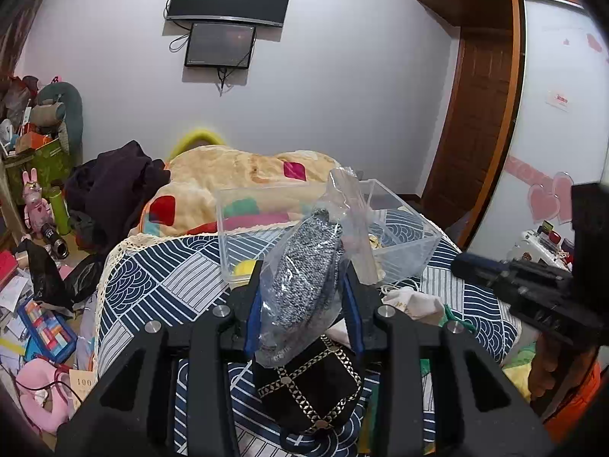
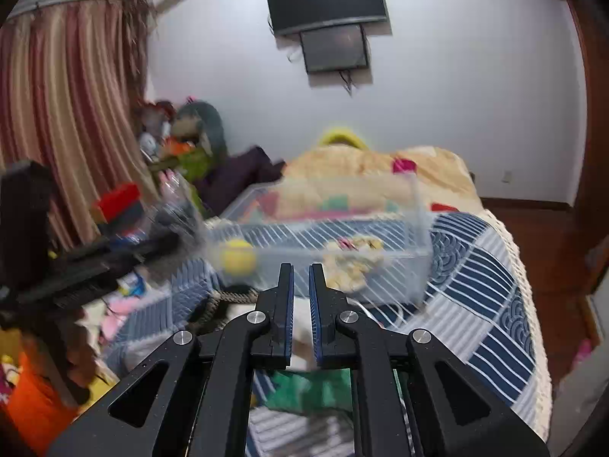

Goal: Organize soft objects
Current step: 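Lower the scrubber into the box with the left tool while the right tool drops the cloth bag in, then grasp the black chain-trimmed cap with the left tool while the right tool grasps the green knitted glove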

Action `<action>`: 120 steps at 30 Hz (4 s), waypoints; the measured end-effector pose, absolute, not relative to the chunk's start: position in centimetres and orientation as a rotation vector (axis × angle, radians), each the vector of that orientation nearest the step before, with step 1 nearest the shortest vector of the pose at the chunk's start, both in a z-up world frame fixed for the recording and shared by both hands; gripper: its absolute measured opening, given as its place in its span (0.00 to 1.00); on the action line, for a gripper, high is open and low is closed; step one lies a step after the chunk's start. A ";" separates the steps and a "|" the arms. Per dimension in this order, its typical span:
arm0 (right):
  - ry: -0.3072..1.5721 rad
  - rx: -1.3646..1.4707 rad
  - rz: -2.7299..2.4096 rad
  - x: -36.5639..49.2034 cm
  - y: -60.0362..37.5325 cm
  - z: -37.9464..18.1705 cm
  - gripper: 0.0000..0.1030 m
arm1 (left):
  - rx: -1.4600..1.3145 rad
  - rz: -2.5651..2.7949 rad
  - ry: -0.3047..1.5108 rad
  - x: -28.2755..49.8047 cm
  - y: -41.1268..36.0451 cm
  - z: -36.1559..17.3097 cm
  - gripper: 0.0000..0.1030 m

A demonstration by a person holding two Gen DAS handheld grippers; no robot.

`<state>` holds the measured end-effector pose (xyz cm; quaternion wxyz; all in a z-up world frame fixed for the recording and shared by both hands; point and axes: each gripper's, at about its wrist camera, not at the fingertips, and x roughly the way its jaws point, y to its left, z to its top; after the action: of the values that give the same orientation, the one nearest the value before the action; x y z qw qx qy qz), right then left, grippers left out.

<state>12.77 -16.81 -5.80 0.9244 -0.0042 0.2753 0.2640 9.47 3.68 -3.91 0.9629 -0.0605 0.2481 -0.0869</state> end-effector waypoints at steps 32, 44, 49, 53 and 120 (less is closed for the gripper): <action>0.452 0.024 0.487 15.0 -17.3 -2.5 0.25 | -0.138 -0.152 0.465 12.5 3.6 -2.0 0.35; 0.515 -0.045 0.406 19.6 -15.6 -3.5 0.25 | -0.116 -0.165 0.583 18.6 1.6 -4.1 0.35; 0.581 -0.099 0.393 21.0 -14.5 -4.9 0.25 | -0.105 -0.160 0.622 20.6 0.9 -5.1 0.35; 0.621 -0.133 0.399 21.3 -14.1 -5.8 0.26 | -0.090 -0.156 0.650 21.5 0.6 -5.9 0.35; 0.699 -0.135 0.492 12.5 -17.5 -11.3 0.25 | -0.160 -0.230 0.804 10.8 1.7 -12.8 0.45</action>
<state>12.48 -17.52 -11.35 0.9079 -0.0656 0.3385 0.2382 10.82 1.66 -12.83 0.9107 -0.0777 0.3900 -0.1118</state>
